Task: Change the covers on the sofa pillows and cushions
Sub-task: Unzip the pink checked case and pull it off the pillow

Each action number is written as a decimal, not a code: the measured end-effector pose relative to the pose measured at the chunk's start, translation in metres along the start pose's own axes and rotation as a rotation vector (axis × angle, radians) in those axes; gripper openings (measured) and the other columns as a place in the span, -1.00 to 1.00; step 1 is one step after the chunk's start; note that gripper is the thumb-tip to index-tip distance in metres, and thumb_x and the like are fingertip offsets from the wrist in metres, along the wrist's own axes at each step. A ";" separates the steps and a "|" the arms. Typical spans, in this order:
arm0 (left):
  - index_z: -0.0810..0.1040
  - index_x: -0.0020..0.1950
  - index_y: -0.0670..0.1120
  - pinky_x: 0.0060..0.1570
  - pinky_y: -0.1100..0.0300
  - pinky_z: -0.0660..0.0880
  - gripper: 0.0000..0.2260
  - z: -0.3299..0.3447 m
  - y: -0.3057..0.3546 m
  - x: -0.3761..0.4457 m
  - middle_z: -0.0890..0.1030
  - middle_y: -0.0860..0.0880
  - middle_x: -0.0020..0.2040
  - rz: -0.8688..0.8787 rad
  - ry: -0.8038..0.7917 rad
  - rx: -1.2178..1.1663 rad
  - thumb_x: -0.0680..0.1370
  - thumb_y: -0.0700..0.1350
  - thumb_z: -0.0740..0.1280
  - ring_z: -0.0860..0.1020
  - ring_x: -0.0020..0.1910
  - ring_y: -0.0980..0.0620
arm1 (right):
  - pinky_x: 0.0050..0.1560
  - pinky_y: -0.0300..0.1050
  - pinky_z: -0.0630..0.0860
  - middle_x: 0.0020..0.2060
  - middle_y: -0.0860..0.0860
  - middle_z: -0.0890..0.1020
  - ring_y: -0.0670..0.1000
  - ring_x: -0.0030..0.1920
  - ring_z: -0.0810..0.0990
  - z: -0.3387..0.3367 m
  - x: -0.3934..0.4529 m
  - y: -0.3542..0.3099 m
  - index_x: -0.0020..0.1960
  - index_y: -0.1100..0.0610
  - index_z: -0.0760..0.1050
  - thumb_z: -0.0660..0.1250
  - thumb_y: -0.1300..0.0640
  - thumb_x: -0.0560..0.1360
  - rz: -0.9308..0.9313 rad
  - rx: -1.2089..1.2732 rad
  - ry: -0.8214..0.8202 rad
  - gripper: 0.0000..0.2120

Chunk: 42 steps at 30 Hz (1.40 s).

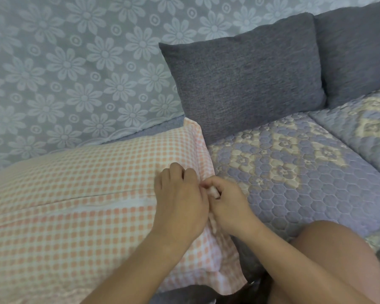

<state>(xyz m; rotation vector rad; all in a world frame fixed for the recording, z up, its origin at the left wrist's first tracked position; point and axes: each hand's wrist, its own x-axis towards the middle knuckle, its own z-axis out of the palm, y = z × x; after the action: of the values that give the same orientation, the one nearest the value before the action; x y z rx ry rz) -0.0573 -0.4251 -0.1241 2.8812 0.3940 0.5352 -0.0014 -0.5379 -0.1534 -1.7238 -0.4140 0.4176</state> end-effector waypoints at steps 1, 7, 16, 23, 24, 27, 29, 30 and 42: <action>0.51 -0.15 -0.13 0.13 -0.25 0.45 -0.73 -0.002 0.003 -0.002 0.45 -0.12 -0.11 0.004 0.001 0.086 0.52 -0.04 0.07 0.44 -0.11 -0.16 | -0.25 -0.22 0.56 -0.23 -0.04 0.69 -0.12 -0.25 0.63 0.000 0.000 -0.001 -0.08 0.08 0.63 0.28 0.38 0.53 0.006 0.006 0.022 -0.75; 0.60 -0.14 -0.15 0.33 -0.29 0.29 -0.72 -0.011 0.008 -0.006 0.49 -0.13 0.03 -0.037 0.054 0.214 0.52 -0.04 0.15 0.47 0.09 -0.20 | -0.26 -0.17 0.55 -0.27 -0.03 0.67 -0.08 -0.27 0.62 -0.010 -0.001 0.001 -0.20 -0.02 0.60 0.44 0.23 0.45 0.078 -0.062 0.062 -0.85; 0.63 -0.18 0.02 0.27 -0.14 0.34 -0.89 -0.075 -0.088 -0.031 0.36 0.12 0.12 -0.504 0.239 -0.194 0.53 -0.07 0.36 0.41 0.18 -0.15 | -0.22 -0.27 0.46 -0.08 -0.10 0.64 -0.09 -0.11 0.61 -0.026 0.011 0.008 -0.11 0.01 0.59 0.49 0.12 0.49 0.222 -0.183 0.000 -0.92; 0.64 -0.21 0.19 0.31 -0.10 0.41 -0.89 -0.083 -0.115 -0.043 0.40 0.37 0.04 -0.566 0.241 -0.465 0.44 0.12 0.33 0.41 0.19 0.08 | 0.16 -0.44 0.27 0.12 -0.16 0.41 -0.15 0.15 0.35 0.032 -0.004 -0.061 0.14 -0.08 0.54 0.42 0.12 0.51 -0.348 -0.486 0.071 -0.77; 0.64 -0.21 0.15 0.30 -0.07 0.40 -0.88 -0.083 -0.116 -0.042 0.42 0.32 0.03 -0.544 0.234 -0.432 0.46 0.10 0.33 0.39 0.17 0.11 | 0.17 -0.45 0.25 0.09 -0.14 0.44 -0.13 0.15 0.34 0.053 -0.004 -0.075 0.16 -0.06 0.56 0.43 0.09 0.50 -0.435 -0.527 -0.019 -0.76; 0.58 -0.20 0.10 0.25 0.00 0.35 -0.90 -0.088 -0.122 -0.037 0.46 0.20 -0.01 -0.519 0.212 -0.316 0.53 0.00 0.36 0.36 0.11 0.13 | 0.14 -0.20 0.40 0.02 -0.06 0.50 0.01 0.08 0.37 0.121 0.003 -0.093 0.18 0.01 0.58 0.42 0.12 0.44 -0.636 -0.720 -0.183 -0.69; 0.52 -0.22 0.08 0.18 0.09 0.28 -0.87 -0.096 -0.138 -0.039 0.44 0.20 -0.04 -0.551 0.246 -0.289 0.53 -0.06 0.36 0.37 0.08 0.12 | -0.07 -0.05 0.49 -0.13 -0.06 0.50 0.02 -0.08 0.40 0.152 0.008 -0.097 0.00 0.03 0.59 0.43 0.24 0.36 -0.664 -0.811 -0.216 -0.75; 0.51 -0.23 0.07 0.15 0.11 0.24 -0.86 -0.101 -0.150 -0.043 0.44 0.20 -0.04 -0.570 0.274 -0.274 0.52 -0.08 0.36 0.37 0.07 0.11 | -0.14 -0.03 0.49 -0.20 -0.07 0.50 0.00 -0.15 0.41 0.159 0.012 -0.096 -0.08 0.03 0.58 0.46 0.29 0.34 -0.651 -0.844 -0.196 -0.77; 0.25 -0.31 -0.10 -0.30 -0.09 0.41 -0.72 -0.146 -0.408 -0.102 0.45 -0.27 -0.21 -1.111 0.407 -0.076 0.57 -0.27 0.23 0.46 -0.26 -0.24 | -0.20 -0.22 0.26 -0.27 -0.20 0.45 -0.09 -0.18 0.42 0.171 0.012 -0.108 -0.16 -0.05 0.50 0.39 0.13 0.56 -0.386 -0.930 -0.109 -0.85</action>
<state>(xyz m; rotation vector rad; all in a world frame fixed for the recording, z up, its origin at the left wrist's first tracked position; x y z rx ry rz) -0.2958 -0.0486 -0.1157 1.9699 1.7779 0.8253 -0.0800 -0.3672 -0.0791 -2.4364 -1.1235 0.0107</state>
